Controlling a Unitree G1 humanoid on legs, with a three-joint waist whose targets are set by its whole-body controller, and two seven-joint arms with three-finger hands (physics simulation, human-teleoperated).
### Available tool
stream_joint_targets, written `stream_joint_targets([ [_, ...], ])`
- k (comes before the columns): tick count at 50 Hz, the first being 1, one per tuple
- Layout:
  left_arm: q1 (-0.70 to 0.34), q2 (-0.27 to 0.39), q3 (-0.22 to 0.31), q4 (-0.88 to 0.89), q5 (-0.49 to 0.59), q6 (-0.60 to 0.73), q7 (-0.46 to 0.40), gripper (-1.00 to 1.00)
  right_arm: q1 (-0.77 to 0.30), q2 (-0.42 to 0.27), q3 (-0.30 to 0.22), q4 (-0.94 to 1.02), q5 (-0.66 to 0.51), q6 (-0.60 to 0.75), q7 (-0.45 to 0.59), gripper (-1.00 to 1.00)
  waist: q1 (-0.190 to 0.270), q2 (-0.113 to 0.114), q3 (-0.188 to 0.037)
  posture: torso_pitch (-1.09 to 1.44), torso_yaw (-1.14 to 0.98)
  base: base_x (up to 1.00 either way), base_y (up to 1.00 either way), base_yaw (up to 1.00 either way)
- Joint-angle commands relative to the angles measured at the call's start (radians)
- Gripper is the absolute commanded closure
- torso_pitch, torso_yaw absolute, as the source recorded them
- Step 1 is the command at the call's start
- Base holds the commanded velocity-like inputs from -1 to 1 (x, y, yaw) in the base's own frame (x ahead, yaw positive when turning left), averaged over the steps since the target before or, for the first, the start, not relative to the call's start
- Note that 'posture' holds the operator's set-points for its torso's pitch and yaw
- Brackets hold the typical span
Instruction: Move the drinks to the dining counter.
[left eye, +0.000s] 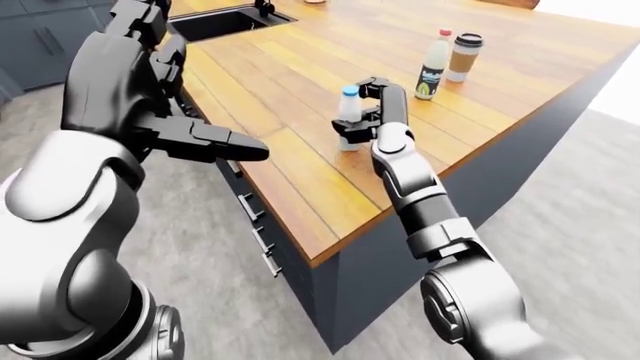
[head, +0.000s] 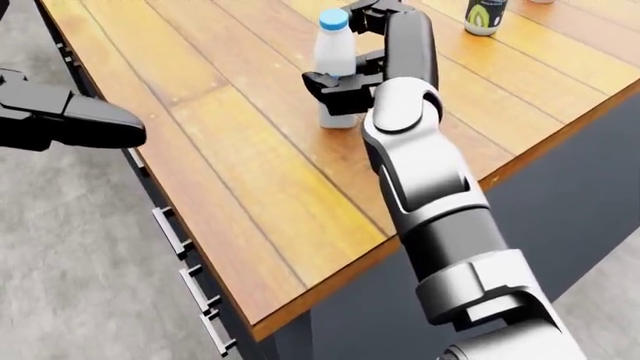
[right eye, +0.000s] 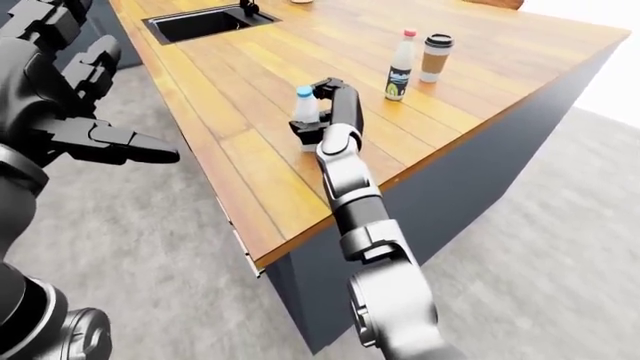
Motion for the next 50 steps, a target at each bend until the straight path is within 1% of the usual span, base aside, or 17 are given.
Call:
stream_joint_targets([
  [1, -0.026, 0.011, 0.011, -0.010, 0.008, -0.034, 0.003, -1.00, -0.044, -0.010, -0.002, -0.051, -0.013, -0.034, -0.008, 0.39, -0.001, 0.003, -0.031, 0.00, 0.00, 0.00, 0.00, 0.00],
  [4, -0.026, 0.013, 0.013, -0.013, 0.008, -0.028, 0.002, -1.00, -0.044, -0.016, -0.004, -0.038, -0.012, -0.047, 0.000, 0.35, -0.001, 0.003, -0.031, 0.00, 0.00, 0.00, 0.00, 0.00],
  [6, -0.029, 0.012, 0.012, -0.013, 0.008, -0.026, 0.003, -1.00, -0.042, -0.016, -0.005, -0.044, -0.011, -0.044, 0.002, 0.29, -0.002, 0.003, -0.030, 0.00, 0.00, 0.00, 0.00, 0.00],
  [12, -0.028, 0.014, 0.015, -0.012, 0.008, -0.028, 0.000, -1.00, -0.038, -0.015, -0.004, -0.036, -0.011, -0.054, 0.005, 0.22, -0.002, 0.003, -0.029, 0.00, 0.00, 0.00, 0.00, 0.00],
  [13, -0.029, 0.015, 0.015, -0.011, 0.009, -0.028, 0.001, -1.00, -0.039, -0.015, -0.005, -0.040, -0.010, -0.050, 0.006, 0.11, -0.002, 0.003, -0.029, 0.00, 0.00, 0.00, 0.00, 0.00],
  [14, -0.029, 0.014, 0.015, -0.011, 0.008, -0.027, 0.001, -1.00, -0.038, -0.016, -0.006, -0.040, -0.010, -0.051, 0.007, 0.08, -0.002, 0.003, -0.029, 0.00, 0.00, 0.00, 0.00, 0.00],
  [17, -0.026, 0.015, 0.016, -0.012, 0.009, -0.028, 0.000, -1.00, -0.038, -0.017, -0.006, -0.033, -0.009, -0.058, 0.005, 0.08, -0.002, 0.003, -0.028, 0.00, 0.00, 0.00, 0.00, 0.00],
  [22, -0.018, 0.014, 0.014, -0.008, 0.011, -0.038, -0.001, -1.00, -0.033, -0.014, -0.005, -0.028, -0.006, -0.069, 0.009, -0.06, -0.002, 0.003, -0.028, 0.00, 0.00, 0.00, 0.00, 0.00],
  [31, -0.024, 0.013, 0.011, -0.003, 0.014, -0.038, -0.002, -1.00, -0.032, -0.015, -0.005, -0.026, -0.007, -0.079, 0.013, -0.19, -0.002, 0.002, -0.028, 0.00, 0.00, 0.00, 0.00, 0.00],
  [34, -0.027, 0.014, 0.012, -0.006, 0.014, -0.033, -0.003, -1.00, -0.033, -0.015, -0.004, -0.031, -0.009, -0.075, 0.015, -0.28, -0.002, 0.002, -0.029, 0.00, 0.00, 0.00, 0.00, 0.00],
  [38, -0.032, 0.015, 0.013, -0.014, 0.013, -0.021, -0.003, -1.00, -0.020, -0.014, 0.000, -0.041, -0.014, -0.077, 0.019, -0.53, -0.002, 0.002, -0.028, 0.00, 0.00, 0.00, 0.00, 0.00],
  [40, -0.028, 0.014, 0.013, -0.013, 0.014, -0.025, -0.003, -1.00, -0.019, -0.014, 0.001, -0.045, -0.019, -0.075, 0.022, -0.70, -0.002, 0.002, -0.028, 0.00, 0.00, 0.00, 0.00, 0.00],
  [41, -0.023, 0.013, 0.012, -0.010, 0.015, -0.033, -0.003, -1.00, -0.015, -0.015, 0.002, -0.053, -0.021, -0.072, 0.024, -0.87, -0.002, 0.002, -0.028, 0.00, 0.00, 0.00, 0.00, 0.00],
  [42, -0.022, 0.012, 0.013, -0.010, 0.015, -0.035, -0.003, -1.00, -0.012, -0.015, 0.003, -0.060, -0.023, -0.070, 0.026, -0.91, -0.002, 0.002, -0.028, 0.00, 0.00, 0.00, 0.00, 0.00],
  [43, -0.019, 0.011, 0.012, -0.012, 0.016, -0.035, -0.003, -1.00, -0.001, -0.017, 0.006, -0.072, -0.032, -0.069, 0.025, -1.00, -0.002, 0.002, -0.028, 0.00, 0.00, 0.00, 0.00, 0.00],
  [47, -0.017, 0.006, 0.010, -0.015, 0.018, -0.035, -0.002, -1.00, 0.034, -0.018, 0.004, -0.169, -0.035, -0.048, 0.050, -1.00, 0.000, 0.001, -0.029, 0.00, 0.00, 0.00, 0.00, 0.00],
  [50, -0.006, -0.008, 0.010, -0.028, 0.017, -0.033, 0.005, -1.00, 0.063, -0.020, -0.005, -0.286, -0.028, 0.008, 0.068, -1.00, 0.001, -0.001, -0.028, 0.00, 0.00, 0.00, 0.00, 0.00],
])
